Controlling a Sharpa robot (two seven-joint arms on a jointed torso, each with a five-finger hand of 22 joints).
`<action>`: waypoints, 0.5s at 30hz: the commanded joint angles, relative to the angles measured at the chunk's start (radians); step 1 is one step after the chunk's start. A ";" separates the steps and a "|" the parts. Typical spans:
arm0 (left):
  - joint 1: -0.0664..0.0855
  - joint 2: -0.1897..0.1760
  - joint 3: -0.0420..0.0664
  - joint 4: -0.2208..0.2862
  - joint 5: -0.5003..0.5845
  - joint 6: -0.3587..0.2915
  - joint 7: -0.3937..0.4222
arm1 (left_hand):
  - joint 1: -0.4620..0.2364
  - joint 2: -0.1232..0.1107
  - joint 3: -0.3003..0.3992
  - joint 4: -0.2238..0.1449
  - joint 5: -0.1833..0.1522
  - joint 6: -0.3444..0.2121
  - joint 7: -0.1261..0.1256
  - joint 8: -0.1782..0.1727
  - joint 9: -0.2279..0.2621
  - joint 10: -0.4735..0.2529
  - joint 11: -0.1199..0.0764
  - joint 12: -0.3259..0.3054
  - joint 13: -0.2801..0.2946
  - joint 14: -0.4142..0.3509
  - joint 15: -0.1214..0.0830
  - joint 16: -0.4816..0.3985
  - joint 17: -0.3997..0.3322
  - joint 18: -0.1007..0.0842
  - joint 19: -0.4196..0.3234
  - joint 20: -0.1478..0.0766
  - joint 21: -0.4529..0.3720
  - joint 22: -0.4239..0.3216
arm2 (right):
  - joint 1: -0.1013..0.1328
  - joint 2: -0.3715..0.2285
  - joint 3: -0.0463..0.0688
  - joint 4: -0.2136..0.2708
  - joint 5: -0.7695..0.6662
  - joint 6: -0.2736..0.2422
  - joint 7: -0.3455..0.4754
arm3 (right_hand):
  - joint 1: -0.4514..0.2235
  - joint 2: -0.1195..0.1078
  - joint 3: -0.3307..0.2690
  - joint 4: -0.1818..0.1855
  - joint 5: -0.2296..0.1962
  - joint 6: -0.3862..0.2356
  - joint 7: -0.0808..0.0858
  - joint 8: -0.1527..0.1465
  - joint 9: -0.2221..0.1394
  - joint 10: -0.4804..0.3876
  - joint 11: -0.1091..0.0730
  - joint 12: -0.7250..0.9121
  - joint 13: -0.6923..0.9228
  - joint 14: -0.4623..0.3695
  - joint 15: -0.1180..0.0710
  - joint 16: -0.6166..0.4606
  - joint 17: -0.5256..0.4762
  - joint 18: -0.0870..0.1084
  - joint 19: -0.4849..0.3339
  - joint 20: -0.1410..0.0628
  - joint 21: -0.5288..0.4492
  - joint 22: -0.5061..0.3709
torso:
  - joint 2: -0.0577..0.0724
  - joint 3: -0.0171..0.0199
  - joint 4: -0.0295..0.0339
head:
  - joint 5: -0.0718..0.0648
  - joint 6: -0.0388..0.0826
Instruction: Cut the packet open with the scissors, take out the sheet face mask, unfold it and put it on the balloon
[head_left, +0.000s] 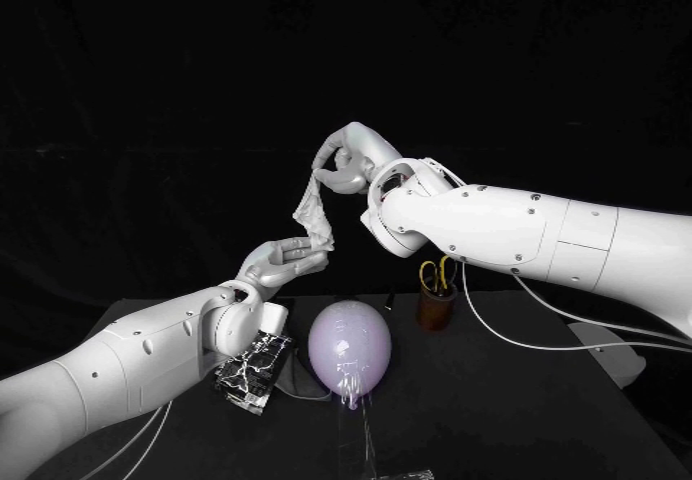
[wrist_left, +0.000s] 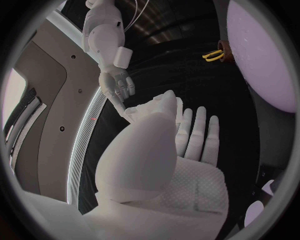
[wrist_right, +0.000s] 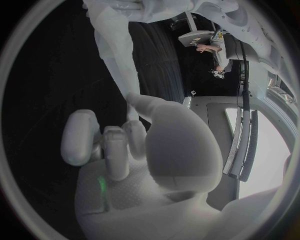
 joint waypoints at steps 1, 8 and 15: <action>0.000 0.000 0.003 0.000 0.075 0.102 0.030 | -0.019 0.004 -0.004 0.009 0.002 0.017 -0.002 0.010 0.002 0.016 0.001 0.003 0.000 -0.003 -0.007 0.000 0.002 0.011 0.007 0.000 0.003 0.001 | 0.001 -0.003 0.001 -0.001 -0.004 0.017 0.002 | 0.002 0.013 0.002 -0.007 0.004 0.008 0.001 0.006 0.009 0.008 0.000 -0.001 0.089 0.106 -0.004 0.007 0.263 -0.007 0.004 -0.001 0.000 0.171 | 0.000 0.0009 -0.0005 | 0.001 -0.002; -0.002 -0.002 0.006 -0.009 0.124 0.121 0.033 | -0.053 0.019 -0.022 0.043 0.002 0.029 0.008 0.017 -0.002 0.035 0.013 0.000 -0.002 -0.002 -0.012 0.000 0.005 0.019 0.013 0.001 0.004 0.001 | 0.001 -0.013 0.001 0.003 -0.004 0.017 0.001 | 0.002 0.013 0.002 -0.008 0.004 0.007 0.002 0.006 0.009 0.007 0.000 -0.002 0.089 0.106 -0.004 0.007 0.263 -0.006 0.004 -0.001 -0.003 0.171 | -0.001 0.0010 0.0006 | 0.000 -0.004; -0.002 0.001 0.006 -0.016 0.147 0.120 0.032 | -0.090 0.066 -0.035 0.080 0.001 0.062 0.032 0.031 -0.005 0.061 0.047 0.000 -0.003 0.006 -0.020 0.003 0.010 0.030 0.023 0.001 0.007 0.001 | 0.001 -0.020 0.001 0.006 -0.005 0.014 0.000 | 0.002 0.013 0.002 -0.008 0.004 0.007 0.002 0.006 0.009 0.007 0.000 -0.002 0.089 0.106 -0.004 0.007 0.263 -0.006 0.004 -0.001 -0.003 0.171 | -0.001 0.0004 0.0009 | 0.001 -0.004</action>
